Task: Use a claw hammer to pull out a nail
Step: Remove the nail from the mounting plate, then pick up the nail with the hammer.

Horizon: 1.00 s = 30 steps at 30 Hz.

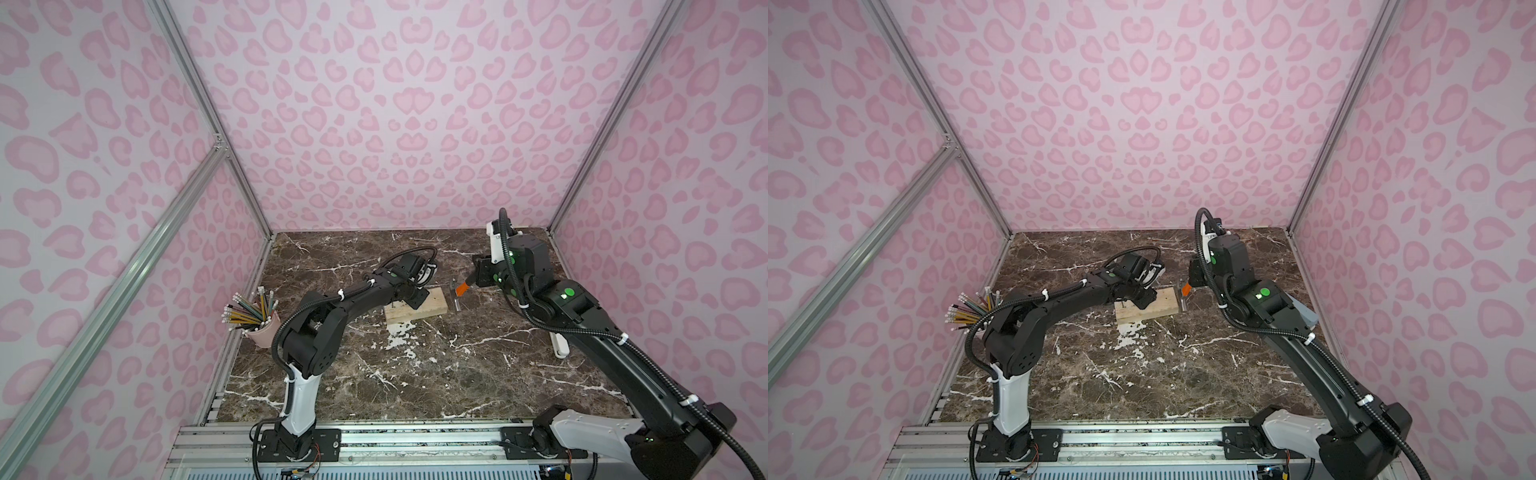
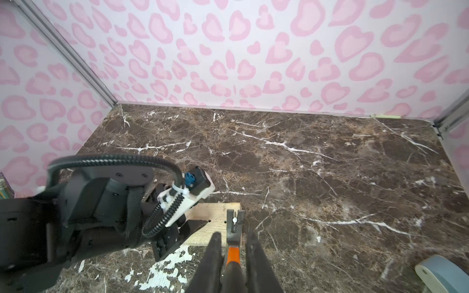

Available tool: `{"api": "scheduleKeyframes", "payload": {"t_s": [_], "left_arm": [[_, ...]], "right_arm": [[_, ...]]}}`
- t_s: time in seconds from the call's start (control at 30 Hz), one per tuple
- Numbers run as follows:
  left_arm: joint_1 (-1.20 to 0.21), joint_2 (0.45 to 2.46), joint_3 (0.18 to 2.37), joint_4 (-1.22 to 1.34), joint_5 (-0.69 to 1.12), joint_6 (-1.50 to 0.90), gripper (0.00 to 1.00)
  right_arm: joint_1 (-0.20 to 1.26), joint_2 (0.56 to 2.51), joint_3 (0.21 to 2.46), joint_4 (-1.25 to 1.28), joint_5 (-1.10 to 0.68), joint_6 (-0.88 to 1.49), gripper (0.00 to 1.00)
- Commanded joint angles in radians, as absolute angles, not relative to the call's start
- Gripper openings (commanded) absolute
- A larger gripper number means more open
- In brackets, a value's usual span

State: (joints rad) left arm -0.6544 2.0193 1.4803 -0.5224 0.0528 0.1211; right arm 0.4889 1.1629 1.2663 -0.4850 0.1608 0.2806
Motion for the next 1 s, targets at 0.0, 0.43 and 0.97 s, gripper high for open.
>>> {"api": "scheduleKeyframes", "payload": {"t_s": [0.0,0.43,0.97], "left_arm": [[-0.666,1.978,1.553,-0.551,0.084,0.14,0.51],[-0.673,1.514,1.096,-0.163,0.196,0.131,0.55],[-0.739,1.345,0.815,-0.049,0.143,0.422,0.55]], "right_arm": [[0.475,1.111,1.249,-0.457,0.112,0.32,0.0],[0.3,1.019,1.285,-0.56,-0.281,0.348,0.0],[0.258,1.083,1.336,-0.592,-0.568,0.373,0.0]]}}
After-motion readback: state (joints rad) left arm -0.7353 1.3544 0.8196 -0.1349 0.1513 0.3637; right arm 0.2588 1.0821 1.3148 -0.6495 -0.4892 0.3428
